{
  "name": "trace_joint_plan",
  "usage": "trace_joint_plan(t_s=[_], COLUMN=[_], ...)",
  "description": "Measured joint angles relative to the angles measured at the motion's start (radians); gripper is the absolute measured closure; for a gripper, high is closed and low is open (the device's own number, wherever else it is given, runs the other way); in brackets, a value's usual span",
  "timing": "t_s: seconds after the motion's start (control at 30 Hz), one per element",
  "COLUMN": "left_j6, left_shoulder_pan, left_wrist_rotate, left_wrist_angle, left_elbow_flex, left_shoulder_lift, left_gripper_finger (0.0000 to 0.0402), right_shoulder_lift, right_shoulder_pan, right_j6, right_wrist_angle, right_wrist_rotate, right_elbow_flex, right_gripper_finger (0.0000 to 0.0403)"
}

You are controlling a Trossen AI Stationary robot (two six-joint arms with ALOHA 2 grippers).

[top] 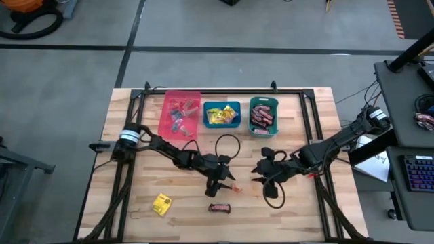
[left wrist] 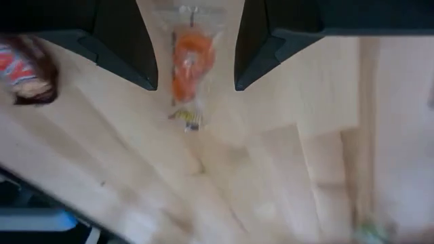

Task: Sort candy
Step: Put the left orange candy into the red bin

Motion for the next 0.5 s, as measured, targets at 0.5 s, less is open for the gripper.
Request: trace_joint_plan(t_s=[0.5], left_j6=[-0.061], left_shoulder_pan=[0.002], left_wrist_rotate=[0.022], left_wrist_angle=[-0.039], left_elbow_flex=[0.04], left_shoulder_lift=[0.074], left_gripper_finger=[0.0241], right_shoulder_lift=[0.0], right_shoulder_pan=[0.01], right_j6=[0.015], right_wrist_angle=[0.016], right_wrist_rotate=[0.028], right_elbow_flex=[-0.002], right_gripper_finger=[0.0264])
